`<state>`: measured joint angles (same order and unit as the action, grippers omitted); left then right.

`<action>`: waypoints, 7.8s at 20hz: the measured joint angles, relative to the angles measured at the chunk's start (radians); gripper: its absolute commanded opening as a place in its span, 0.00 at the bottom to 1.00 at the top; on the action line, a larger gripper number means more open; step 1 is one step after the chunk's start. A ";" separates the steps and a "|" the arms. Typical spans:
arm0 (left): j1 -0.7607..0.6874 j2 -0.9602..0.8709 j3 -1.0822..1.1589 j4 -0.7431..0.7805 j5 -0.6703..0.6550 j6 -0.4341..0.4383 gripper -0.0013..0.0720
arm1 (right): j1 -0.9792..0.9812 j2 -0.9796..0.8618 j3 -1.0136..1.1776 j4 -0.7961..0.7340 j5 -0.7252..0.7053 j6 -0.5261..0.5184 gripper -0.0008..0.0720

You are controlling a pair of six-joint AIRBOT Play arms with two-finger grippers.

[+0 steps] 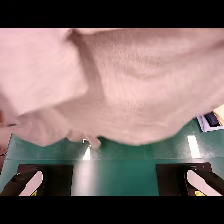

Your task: Fold the shirts.

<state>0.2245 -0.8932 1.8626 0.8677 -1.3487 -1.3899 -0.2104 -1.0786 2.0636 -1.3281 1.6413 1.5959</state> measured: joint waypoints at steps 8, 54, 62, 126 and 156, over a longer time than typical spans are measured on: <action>-0.096 -0.478 -0.204 0.018 -0.137 0.003 0.05 | 0.002 -0.417 -0.194 -0.003 0.143 0.026 0.03; -0.071 -0.614 -0.531 0.251 -0.050 0.089 0.77 | 0.100 -0.526 -0.482 -0.054 -0.063 -0.058 0.45; -0.059 -0.266 -1.129 0.099 0.101 0.045 0.77 | 0.005 -0.282 -0.734 0.124 -0.184 -0.100 0.45; -0.182 -0.034 -1.052 0.022 0.200 0.075 0.04 | -0.250 0.051 -1.213 0.259 -0.348 -0.338 0.03; -0.183 -0.248 -0.896 -0.018 0.462 0.014 0.05 | -0.194 -0.519 -0.709 0.362 -0.279 -0.350 0.77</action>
<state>0.0414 -1.1412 0.9668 0.8501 -0.8864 -1.3758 -0.4042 -1.5978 1.3544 -0.9665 1.3621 1.2457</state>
